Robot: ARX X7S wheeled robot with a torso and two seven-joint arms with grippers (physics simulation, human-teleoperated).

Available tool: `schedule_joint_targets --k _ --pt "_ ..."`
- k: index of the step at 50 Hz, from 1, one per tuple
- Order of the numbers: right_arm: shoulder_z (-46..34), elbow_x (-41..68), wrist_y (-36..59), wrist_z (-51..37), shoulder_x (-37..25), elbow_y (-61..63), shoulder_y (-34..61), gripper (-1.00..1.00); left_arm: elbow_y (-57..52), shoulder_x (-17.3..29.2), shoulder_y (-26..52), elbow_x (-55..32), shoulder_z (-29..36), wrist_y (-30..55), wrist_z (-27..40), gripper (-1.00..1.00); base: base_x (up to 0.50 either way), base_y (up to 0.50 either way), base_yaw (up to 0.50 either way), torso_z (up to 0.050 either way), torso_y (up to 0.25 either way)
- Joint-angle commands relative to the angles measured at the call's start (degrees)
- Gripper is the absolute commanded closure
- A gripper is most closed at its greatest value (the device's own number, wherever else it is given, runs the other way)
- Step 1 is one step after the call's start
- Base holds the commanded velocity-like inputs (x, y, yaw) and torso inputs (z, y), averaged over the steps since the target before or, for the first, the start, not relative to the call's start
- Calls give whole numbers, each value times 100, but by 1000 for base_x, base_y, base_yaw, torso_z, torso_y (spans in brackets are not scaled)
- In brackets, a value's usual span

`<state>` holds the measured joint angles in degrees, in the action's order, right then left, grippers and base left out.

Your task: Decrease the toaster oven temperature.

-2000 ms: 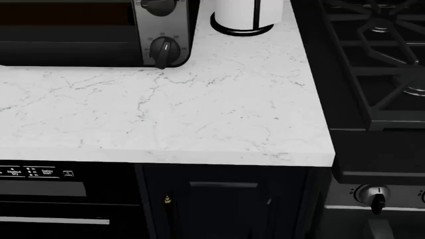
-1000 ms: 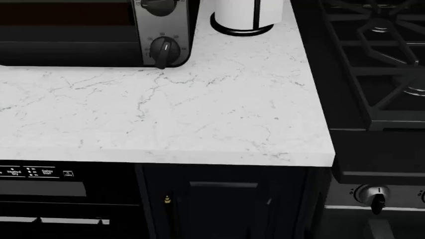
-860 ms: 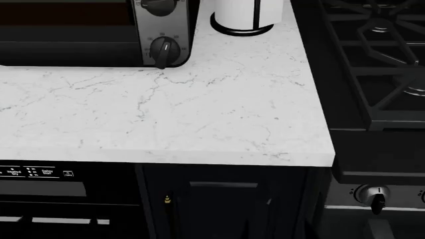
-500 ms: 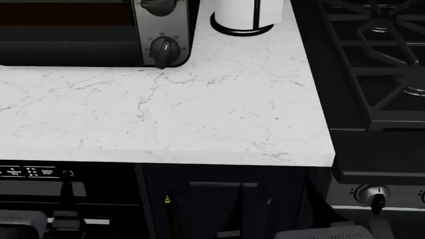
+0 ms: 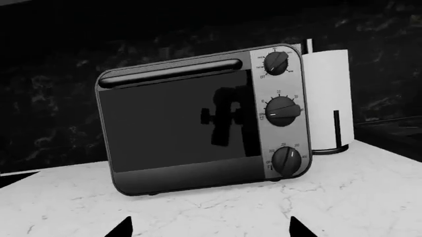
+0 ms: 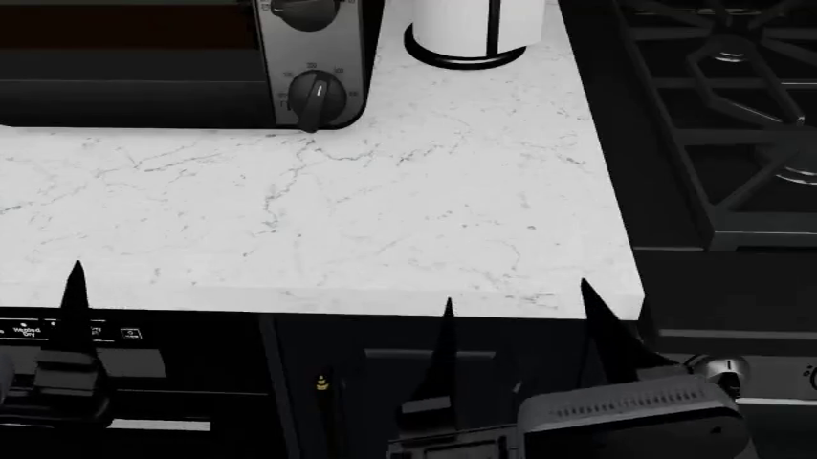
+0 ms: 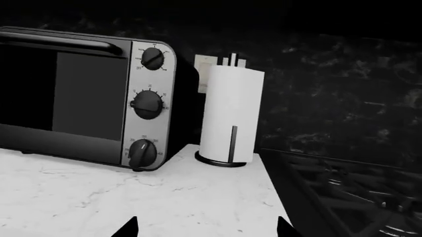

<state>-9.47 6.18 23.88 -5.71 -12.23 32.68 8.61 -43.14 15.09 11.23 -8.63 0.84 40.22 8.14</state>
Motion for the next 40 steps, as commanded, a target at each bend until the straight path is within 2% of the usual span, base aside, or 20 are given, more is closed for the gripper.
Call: schedule_joint_targets --k 1,3,4,8,11,16,20,23,26,40 --pt "-69 104 389 45 -69 202 337 -100 -1413 281 42 -769 -470 1145 -412 -100 0 0 0 0 0" --pt "-66 136 449 58 -82 238 387 -100 -1631 321 7 -962 -534 1281 -482 -100 0 0 0 0 0" --pt "-65 151 497 59 -88 268 413 -100 -1681 430 -26 -1337 -593 1303 -395 -100 0 0 0 0 0" --pt "-47 216 657 62 -108 357 502 -100 -1683 1755 -315 -3023 -160 368 981 -100 0 0 0 0 0" --pt "-47 250 787 64 -127 419 592 -100 -1681 2671 -496 -3611 384 -544 1736 -100 0 0 0 0 0" --pt "-56 298 925 68 -140 454 723 -100 -1683 4142 -750 -3862 1643 -2437 2579 -100 0 0 0 0 0" --pt "-41 404 1149 92 -139 536 883 -100 -1683 5010 -514 -3674 2850 -3585 3040 -100 0 0 0 0 0" --pt "-14 469 1243 100 -137 562 973 -100 -1682 5332 -109 -3553 3600 -3962 3241 -100 0 0 0 0 0" --pt "14 549 1366 88 -99 558 1054 -100 -1596 5266 113 -3668 3645 -3852 3163 -100 0 0 0 0 0" --pt "78 748 1476 38 -26 594 1163 -100 -1626 5337 267 -3716 3796 -3875 3212 -100 0 0 0 0 0"
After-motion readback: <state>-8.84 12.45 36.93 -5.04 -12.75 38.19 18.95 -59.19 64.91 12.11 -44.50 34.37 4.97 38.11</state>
